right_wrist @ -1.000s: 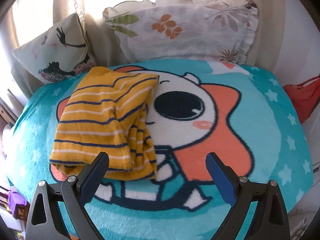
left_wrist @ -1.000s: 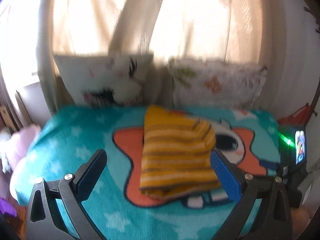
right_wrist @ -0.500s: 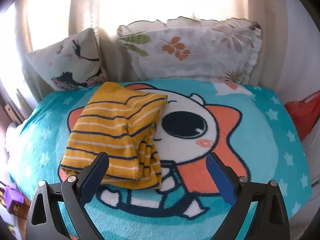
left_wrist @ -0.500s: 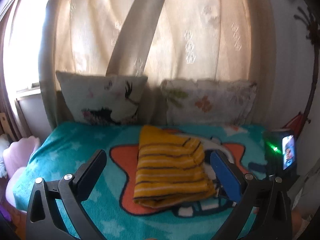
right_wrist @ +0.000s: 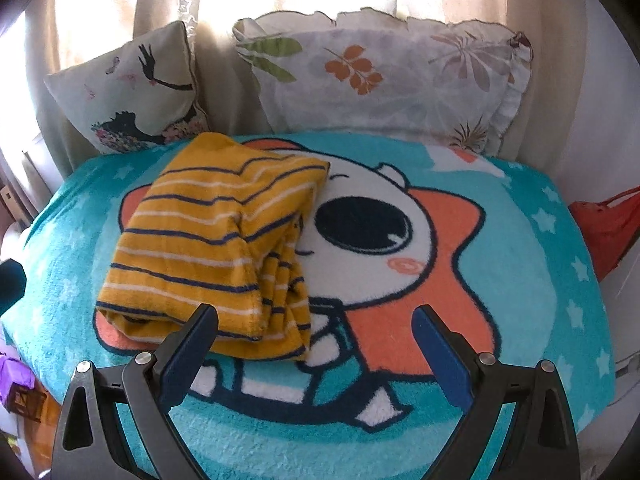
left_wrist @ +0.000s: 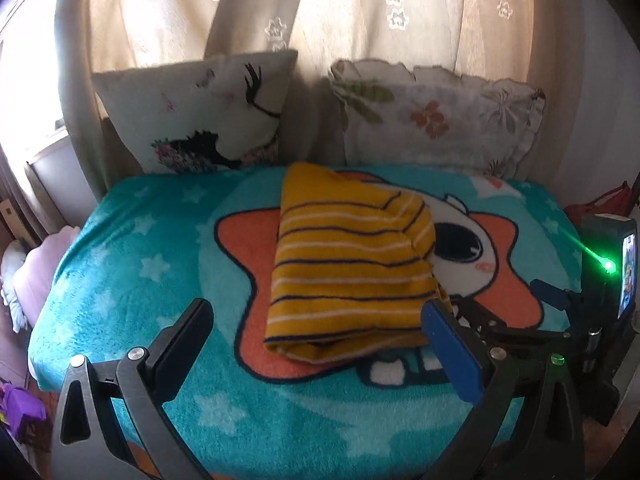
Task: Fold small clothes
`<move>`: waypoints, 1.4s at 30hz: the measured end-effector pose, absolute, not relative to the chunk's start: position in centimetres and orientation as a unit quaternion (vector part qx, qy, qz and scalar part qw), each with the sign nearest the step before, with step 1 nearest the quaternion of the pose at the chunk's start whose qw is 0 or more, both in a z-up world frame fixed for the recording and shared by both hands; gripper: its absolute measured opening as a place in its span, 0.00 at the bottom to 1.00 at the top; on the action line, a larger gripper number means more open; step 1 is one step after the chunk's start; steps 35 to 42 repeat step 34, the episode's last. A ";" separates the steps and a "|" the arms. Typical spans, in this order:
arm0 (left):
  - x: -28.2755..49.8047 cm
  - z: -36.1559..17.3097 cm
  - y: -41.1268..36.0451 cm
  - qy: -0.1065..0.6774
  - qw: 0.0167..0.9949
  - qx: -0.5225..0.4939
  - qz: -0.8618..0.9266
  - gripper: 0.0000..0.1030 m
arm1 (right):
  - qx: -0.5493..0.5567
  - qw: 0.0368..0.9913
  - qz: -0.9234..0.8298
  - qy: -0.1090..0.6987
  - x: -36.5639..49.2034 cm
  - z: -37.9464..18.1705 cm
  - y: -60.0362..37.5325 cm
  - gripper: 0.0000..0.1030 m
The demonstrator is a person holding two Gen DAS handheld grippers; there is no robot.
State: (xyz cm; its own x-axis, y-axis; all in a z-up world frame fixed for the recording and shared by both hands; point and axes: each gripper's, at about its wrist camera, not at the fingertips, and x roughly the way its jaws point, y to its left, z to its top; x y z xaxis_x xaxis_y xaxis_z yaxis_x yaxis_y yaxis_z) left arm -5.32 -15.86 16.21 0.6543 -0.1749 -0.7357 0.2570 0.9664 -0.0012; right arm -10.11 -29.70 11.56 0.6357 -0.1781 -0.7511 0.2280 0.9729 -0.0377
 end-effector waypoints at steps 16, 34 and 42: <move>-3.3 14.2 -15.7 0.447 0.886 0.027 -0.123 1.00 | 0.024 0.899 -0.106 0.424 -8.8 10.6 -29.5 0.96; -2.6 13.0 -15.9 0.471 0.874 0.009 -0.120 1.00 | 0.018 0.895 -0.096 0.436 -8.5 9.7 -29.2 0.96; -2.6 13.0 -15.9 0.471 0.874 0.009 -0.120 1.00 | 0.018 0.895 -0.096 0.436 -8.5 9.7 -29.2 0.96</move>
